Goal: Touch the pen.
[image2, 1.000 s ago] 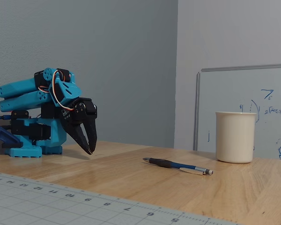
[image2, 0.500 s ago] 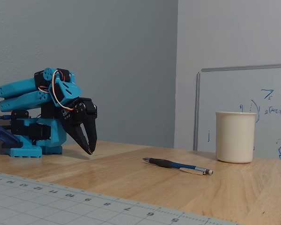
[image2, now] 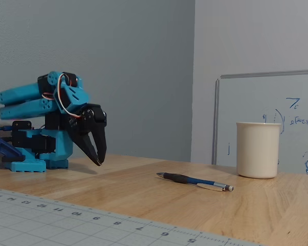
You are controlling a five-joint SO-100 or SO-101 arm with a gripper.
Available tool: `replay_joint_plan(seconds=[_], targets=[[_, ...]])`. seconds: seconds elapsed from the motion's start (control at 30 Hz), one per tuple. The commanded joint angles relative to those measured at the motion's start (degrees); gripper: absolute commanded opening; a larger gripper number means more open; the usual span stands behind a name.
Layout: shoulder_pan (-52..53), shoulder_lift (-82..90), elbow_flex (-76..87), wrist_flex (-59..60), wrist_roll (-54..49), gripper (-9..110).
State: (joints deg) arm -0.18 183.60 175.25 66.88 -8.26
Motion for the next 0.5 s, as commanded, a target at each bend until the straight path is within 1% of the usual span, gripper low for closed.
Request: replay_joint_plan(seconds=[0.0, 0.47], targets=[[0.3, -8.2, -10.4, -0.7, -0.8, 1], [0.2, -31.1, -36.7, -0.7, -0.8, 1]])
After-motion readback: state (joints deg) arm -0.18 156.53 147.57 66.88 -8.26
